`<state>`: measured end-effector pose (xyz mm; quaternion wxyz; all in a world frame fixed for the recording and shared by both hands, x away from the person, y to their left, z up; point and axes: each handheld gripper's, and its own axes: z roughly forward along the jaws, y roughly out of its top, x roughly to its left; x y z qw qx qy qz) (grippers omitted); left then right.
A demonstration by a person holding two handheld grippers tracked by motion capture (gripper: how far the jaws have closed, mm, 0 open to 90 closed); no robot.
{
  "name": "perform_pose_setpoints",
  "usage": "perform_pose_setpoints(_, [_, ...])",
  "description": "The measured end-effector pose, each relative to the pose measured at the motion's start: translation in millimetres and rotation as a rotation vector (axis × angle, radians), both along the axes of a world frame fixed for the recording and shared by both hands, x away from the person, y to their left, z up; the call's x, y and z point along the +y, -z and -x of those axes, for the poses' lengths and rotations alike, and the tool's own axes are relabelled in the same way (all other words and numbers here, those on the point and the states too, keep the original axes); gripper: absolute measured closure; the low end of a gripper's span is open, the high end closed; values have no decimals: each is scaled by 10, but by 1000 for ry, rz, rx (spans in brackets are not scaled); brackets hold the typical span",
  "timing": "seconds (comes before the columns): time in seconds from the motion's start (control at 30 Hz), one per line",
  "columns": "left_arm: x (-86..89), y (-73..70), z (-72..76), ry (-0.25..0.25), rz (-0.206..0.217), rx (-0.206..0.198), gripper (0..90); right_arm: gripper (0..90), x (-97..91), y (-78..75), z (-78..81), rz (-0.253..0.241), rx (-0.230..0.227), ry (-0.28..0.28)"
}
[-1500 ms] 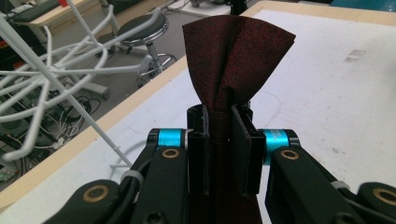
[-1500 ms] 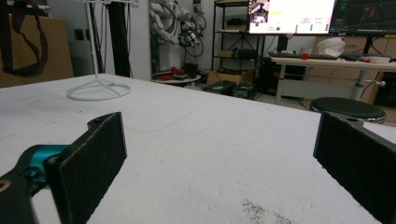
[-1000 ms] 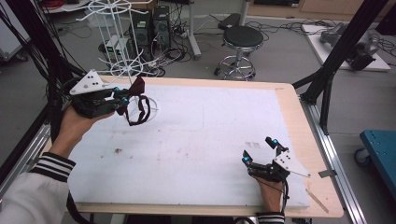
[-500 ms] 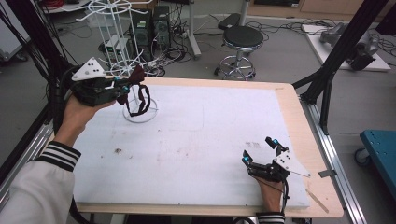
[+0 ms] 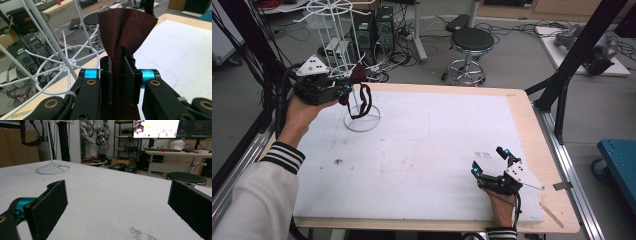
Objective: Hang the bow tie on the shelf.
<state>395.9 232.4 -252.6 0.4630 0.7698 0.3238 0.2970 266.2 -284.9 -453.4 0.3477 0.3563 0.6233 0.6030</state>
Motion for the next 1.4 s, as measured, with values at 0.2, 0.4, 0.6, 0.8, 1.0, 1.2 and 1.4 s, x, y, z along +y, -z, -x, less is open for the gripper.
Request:
perform_pose_setpoints(0.2, [13,47,-20,-27,27,-9,772,19,-1,1,-1,0,-1,-1])
perform_pose_setpoints(0.4, [32,124,-29,-47,23,2,771,19,0,0,1,2,0,1])
perform_pose_setpoints(0.6, [41,133,-28,-41,30,3,762,19,0,0,0,3,0,1])
perform_pose_setpoints(0.8, [62,116,-10,-39,44,2,678,19,2,-1,1,3,-2,1])
perform_pose_setpoints(1.0, [75,119,-5,4,80,17,232,19,3,-1,1,3,-2,1])
perform_pose_setpoints(1.2, [117,95,146,5,102,-86,17,18,1,-1,0,2,-1,1])
perform_pose_setpoints(1.4, [331,65,392,60,160,-140,17,19,0,0,0,4,-3,1])
